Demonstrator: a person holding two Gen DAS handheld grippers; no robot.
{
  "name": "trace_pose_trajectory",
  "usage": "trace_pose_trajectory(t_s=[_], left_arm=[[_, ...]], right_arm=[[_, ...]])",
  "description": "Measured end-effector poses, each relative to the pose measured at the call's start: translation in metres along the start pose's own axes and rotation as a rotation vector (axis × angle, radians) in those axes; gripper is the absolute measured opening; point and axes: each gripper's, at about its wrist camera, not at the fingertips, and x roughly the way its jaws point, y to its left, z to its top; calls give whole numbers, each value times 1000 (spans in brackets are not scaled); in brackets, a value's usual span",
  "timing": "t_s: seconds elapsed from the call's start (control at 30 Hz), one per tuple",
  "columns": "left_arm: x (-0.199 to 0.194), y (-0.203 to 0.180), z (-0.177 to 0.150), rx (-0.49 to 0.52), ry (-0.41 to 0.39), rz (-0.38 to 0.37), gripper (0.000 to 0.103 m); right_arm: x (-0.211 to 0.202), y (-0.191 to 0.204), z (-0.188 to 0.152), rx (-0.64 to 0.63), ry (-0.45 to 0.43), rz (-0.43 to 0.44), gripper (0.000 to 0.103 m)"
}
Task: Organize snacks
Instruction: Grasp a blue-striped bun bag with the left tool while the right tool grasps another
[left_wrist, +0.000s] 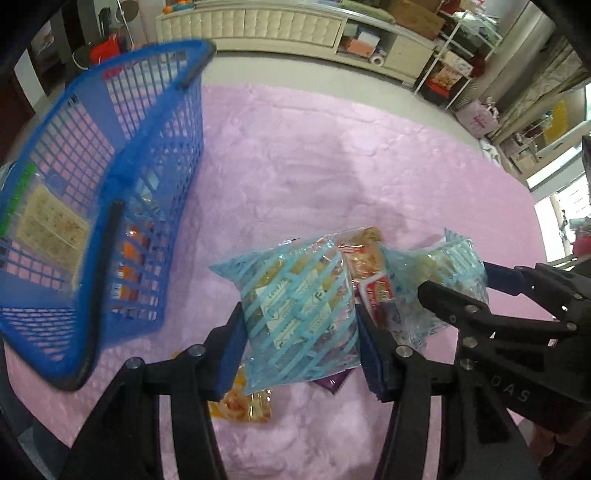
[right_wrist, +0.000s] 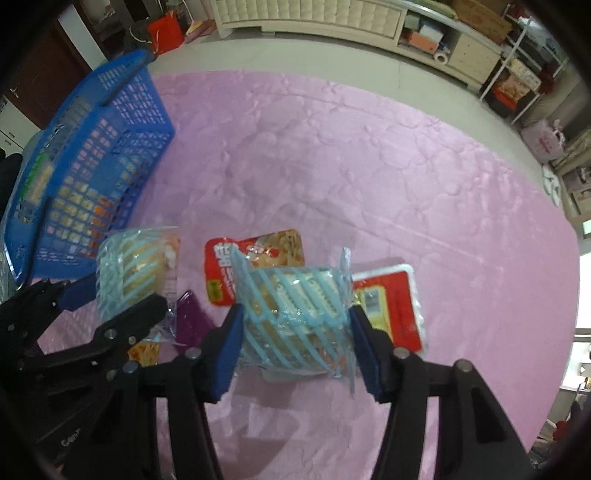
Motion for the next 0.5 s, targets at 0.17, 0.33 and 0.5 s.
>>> trace_pose_trajectory(t_s=[0.17, 0.33, 0.5], left_arm=[[-42, 3, -10, 1, -53, -29, 53], [-86, 11, -20, 28, -108, -48, 53], [-131, 23, -27, 49, -173, -62, 53]], right_arm=[[-38, 7, -12, 0, -42, -11, 61], [-78, 21, -23, 12, -98, -8, 61], [-111, 35, -30, 52, -147, 31, 61]])
